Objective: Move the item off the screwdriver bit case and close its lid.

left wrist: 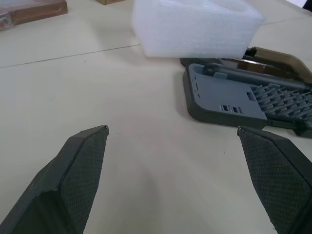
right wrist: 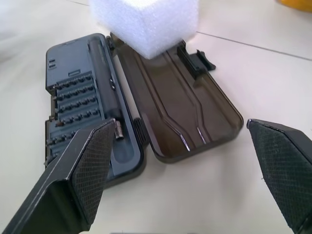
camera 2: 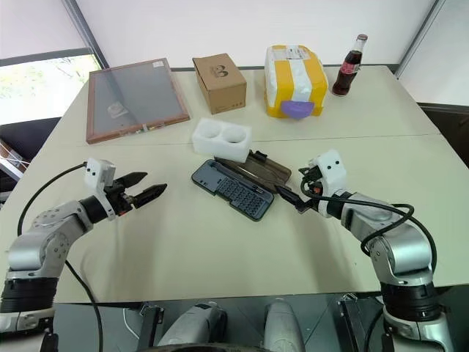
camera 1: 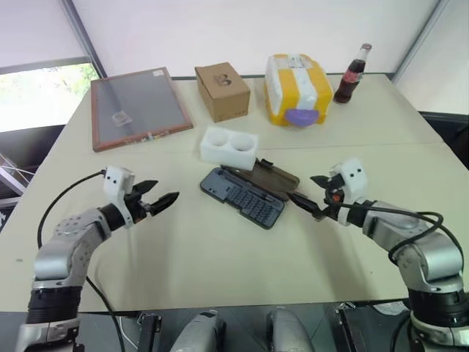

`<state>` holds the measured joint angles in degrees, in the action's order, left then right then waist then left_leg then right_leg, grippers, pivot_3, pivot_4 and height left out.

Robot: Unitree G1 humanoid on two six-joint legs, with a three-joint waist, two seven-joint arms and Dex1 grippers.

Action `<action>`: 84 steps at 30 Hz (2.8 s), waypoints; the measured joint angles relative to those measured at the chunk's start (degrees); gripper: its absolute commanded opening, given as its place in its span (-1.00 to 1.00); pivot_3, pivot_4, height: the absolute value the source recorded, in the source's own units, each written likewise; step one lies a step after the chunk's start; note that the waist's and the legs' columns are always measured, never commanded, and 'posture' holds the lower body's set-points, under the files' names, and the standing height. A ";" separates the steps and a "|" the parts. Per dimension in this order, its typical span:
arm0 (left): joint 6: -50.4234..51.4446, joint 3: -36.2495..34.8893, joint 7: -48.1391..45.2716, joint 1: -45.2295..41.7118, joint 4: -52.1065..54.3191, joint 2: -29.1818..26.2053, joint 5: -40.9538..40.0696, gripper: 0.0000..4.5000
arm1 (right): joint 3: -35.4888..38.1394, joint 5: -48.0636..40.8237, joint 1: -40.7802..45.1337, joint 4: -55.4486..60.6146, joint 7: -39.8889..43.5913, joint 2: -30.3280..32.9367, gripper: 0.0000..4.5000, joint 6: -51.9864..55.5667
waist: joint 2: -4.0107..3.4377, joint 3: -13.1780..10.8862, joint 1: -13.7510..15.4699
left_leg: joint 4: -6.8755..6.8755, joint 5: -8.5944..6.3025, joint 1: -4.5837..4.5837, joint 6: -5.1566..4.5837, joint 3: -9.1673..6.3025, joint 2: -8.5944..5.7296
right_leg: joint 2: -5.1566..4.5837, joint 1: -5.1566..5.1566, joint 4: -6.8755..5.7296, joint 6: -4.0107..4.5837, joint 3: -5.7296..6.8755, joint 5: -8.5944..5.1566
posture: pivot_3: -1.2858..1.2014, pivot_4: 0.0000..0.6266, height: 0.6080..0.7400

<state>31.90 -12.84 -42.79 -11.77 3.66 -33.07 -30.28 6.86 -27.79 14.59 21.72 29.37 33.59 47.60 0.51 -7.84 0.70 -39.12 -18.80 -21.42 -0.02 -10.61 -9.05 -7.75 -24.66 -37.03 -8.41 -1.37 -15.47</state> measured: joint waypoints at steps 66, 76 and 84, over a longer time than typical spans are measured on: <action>-11.63 4.03 -2.02 -5.70 -1.37 -2.54 8.68 0.96 | -1.68 13.92 60.44 -72.39 -7.51 -21.55 0.97 -0.01 | -0.22 -0.29 -4.71 | 0.28 0.01 -0.16 0.04 -0.06 0.08 | 0.02 -0.34 -0.25 0.03 0.11 0.02 | 0.03 -0.52 1.00; -12.59 3.10 -1.91 -5.93 -2.63 -2.10 8.71 0.96 | -1.74 14.03 59.26 -71.69 -8.24 -25.78 0.97 1.66 | -0.22 -0.29 -4.76 | 0.26 0.01 -0.15 0.04 -0.08 0.07 | 0.01 -0.36 -0.32 0.03 0.11 0.02 | 0.03 -0.52 1.00; -12.81 3.11 -0.64 -5.78 -2.51 -1.03 9.09 1.00 | -1.84 15.25 58.53 -80.85 -8.64 -27.98 -0.29 -0.59 | -0.22 -0.29 -4.79 | 0.25 0.01 -0.16 0.04 -0.08 0.06 | 0.01 -0.39 -0.41 0.04 0.11 0.02 | 0.03 -0.52 1.00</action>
<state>19.09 -9.73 -43.43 -17.56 1.15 -34.10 -21.19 5.02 -12.54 73.11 -59.14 20.74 5.60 47.01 0.29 -8.13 -4.09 -38.87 -18.78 -21.58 0.02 -10.69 -8.98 -7.74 -25.05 -37.44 -8.38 -1.26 -15.45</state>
